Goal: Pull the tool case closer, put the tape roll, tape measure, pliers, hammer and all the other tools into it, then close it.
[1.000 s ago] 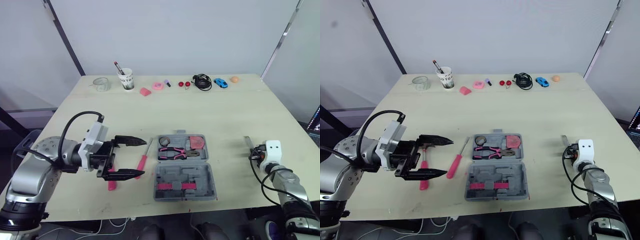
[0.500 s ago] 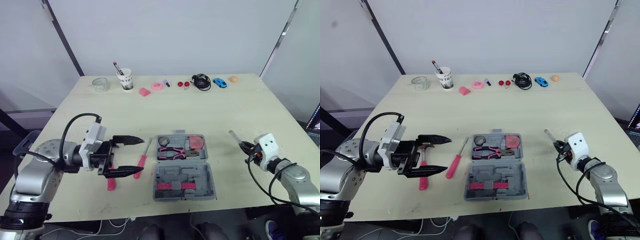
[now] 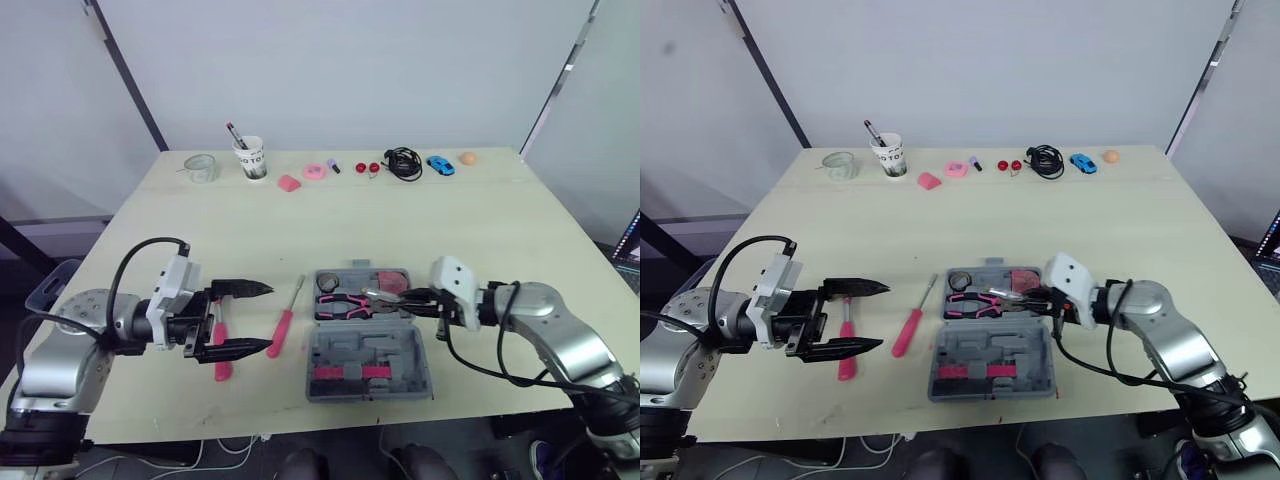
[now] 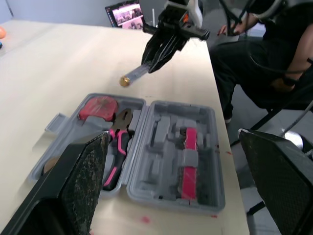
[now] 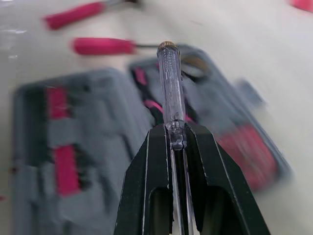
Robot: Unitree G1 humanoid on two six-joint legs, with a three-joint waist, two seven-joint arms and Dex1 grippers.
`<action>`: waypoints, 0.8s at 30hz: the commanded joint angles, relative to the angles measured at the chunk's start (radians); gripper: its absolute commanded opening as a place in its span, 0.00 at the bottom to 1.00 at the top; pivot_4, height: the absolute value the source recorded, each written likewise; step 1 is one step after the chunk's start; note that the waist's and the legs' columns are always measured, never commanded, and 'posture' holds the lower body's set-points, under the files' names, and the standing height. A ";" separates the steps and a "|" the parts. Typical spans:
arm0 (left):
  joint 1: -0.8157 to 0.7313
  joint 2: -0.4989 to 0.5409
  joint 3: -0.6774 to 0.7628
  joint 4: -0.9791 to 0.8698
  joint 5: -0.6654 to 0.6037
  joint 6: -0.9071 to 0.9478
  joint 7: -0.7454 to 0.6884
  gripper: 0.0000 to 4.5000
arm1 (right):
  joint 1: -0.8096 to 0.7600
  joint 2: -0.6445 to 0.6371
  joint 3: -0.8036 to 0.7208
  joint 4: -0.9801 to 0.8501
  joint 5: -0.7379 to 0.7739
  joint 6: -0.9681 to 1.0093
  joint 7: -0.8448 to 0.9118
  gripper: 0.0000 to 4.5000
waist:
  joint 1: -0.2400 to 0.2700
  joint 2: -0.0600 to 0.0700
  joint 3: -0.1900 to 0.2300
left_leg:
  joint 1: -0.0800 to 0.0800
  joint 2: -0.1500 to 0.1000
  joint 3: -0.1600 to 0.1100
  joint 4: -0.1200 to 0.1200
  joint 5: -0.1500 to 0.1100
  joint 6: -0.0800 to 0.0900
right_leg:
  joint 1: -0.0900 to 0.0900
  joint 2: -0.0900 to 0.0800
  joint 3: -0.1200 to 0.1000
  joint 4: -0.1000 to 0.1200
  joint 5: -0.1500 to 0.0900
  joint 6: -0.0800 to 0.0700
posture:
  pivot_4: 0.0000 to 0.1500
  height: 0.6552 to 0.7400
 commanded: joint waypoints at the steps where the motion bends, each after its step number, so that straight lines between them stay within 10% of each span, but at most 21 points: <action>1: 0.001 0.018 0.034 0.011 -0.001 -0.022 -0.017 1.00 | -0.055 0.010 0.071 -0.007 -0.051 0.002 0.020 0.01 | 0.004 0.000 0.000 | -0.001 0.000 0.001 0.000 0.000 0.000 | 0.000 0.000 -0.001 0.000 0.000 0.000 | 1.00 1.00; 24: -0.048 0.024 -0.006 0.132 0.069 -0.114 -0.075 1.00 | -0.265 0.164 0.397 0.169 -0.323 0.088 0.062 0.01 | -0.002 -0.002 -0.001 | -0.001 0.000 0.004 0.001 0.000 0.000 | -0.001 0.000 -0.002 0.001 0.000 0.000 | 1.00 1.00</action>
